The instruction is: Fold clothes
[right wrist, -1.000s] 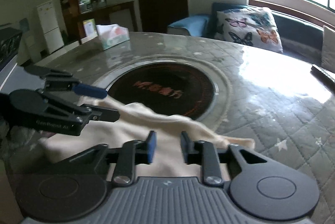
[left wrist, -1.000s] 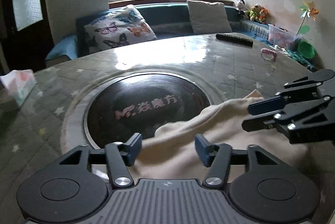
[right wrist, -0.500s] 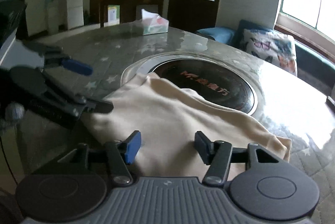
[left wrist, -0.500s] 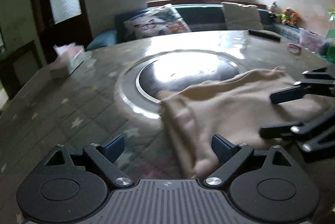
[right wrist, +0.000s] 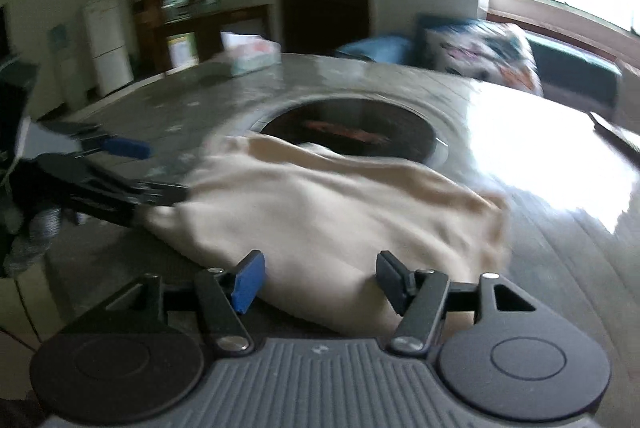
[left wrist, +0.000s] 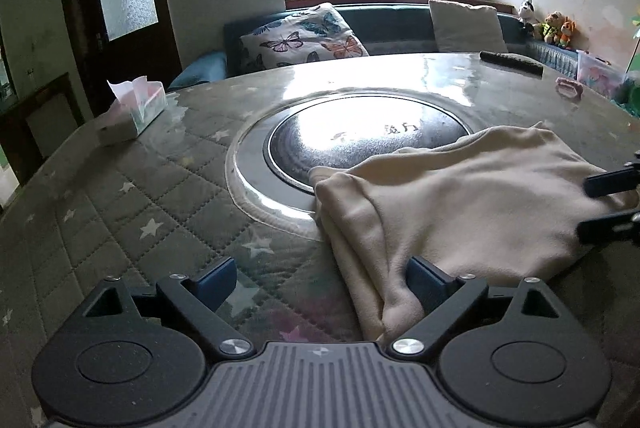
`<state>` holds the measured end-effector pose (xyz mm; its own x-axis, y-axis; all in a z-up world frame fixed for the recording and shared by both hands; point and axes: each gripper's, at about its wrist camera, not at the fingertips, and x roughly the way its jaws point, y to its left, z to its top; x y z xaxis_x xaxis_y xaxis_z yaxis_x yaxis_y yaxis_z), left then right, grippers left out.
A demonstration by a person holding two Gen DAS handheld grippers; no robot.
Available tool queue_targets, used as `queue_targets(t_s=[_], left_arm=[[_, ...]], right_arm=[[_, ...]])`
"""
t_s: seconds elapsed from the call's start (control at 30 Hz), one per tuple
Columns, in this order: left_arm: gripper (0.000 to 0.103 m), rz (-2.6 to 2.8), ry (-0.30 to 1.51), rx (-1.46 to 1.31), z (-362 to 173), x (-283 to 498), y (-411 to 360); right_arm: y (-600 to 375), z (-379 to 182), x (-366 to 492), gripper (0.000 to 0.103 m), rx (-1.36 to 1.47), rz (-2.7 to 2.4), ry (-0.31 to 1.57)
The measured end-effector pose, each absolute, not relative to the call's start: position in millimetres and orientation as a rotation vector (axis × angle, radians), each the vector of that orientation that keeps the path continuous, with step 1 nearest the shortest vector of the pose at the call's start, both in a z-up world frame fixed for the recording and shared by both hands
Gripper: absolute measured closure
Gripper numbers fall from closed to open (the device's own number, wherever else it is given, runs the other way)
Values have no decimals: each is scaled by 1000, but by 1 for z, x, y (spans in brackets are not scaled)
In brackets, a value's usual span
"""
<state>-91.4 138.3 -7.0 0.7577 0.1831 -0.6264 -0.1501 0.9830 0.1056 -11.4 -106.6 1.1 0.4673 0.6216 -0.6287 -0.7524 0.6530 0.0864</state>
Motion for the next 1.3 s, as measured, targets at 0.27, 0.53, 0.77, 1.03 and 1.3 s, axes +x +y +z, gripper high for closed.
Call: queue_targets(t_s=[0.27, 0.53, 0.77, 1.03, 1.3], left_arm=[[6, 197, 676, 59, 1, -83, 138], [6, 244, 680, 45, 2, -52, 148], [4, 287, 721, 57, -7, -37, 164], [4, 263, 698, 53, 0, -21, 161], [3, 262, 740, 64, -13, 2, 167]], right_arm=[[-130, 16, 7, 40, -146, 803, 656], [-101, 9, 46, 40, -106, 851, 674], [-102, -4, 72, 40, -117, 780, 716], [-81, 9, 75, 40, -128, 873, 683], [-59, -5, 98, 40, -121, 869, 741]])
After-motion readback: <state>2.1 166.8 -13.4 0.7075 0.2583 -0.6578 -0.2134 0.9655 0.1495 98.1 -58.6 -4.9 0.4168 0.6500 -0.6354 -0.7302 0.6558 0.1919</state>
